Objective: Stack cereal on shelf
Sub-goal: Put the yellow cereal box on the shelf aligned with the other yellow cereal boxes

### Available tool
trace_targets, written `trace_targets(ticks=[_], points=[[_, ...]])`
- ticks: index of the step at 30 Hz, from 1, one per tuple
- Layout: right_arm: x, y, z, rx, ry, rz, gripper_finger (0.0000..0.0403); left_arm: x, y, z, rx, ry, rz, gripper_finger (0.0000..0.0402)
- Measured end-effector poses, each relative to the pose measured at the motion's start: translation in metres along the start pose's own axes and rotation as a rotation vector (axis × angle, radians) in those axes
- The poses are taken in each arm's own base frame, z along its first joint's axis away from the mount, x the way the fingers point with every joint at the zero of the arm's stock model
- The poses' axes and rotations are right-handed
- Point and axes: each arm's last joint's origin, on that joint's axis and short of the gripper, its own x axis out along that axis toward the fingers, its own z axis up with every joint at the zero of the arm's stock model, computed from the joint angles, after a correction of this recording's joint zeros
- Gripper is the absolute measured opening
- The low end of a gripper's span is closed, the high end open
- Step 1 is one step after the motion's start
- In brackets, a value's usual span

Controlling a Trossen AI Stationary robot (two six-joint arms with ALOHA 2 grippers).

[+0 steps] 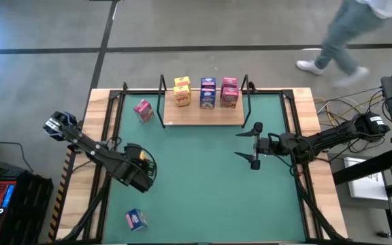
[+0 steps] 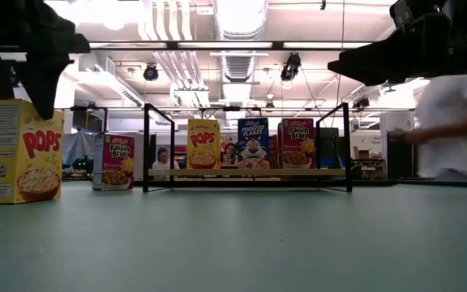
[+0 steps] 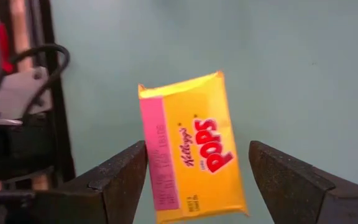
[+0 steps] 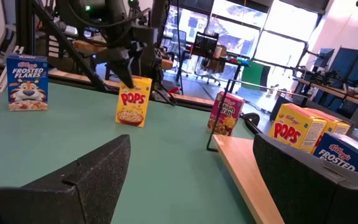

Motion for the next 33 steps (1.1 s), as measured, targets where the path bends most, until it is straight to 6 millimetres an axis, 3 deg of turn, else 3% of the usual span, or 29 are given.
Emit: trace_targets(ticks=[9, 26, 33], points=[[0.0, 0.0, 0.0, 0.0, 0.0, 0.0, 0.0327, 0.011, 0.0, -0.005, -0.015, 0.003, -0.011, 0.0245], [0.0, 0.0, 0.0, 0.0, 0.0, 0.0, 0.0327, 0.012, -0.003, -0.006, 0.018, -0.017, -0.056, 0.017], [0.0, 0.0, 0.0, 0.0, 0.0, 0.0, 0.0327, 0.012, -0.005, -0.006, 0.023, -0.013, -0.069, 0.0159]])
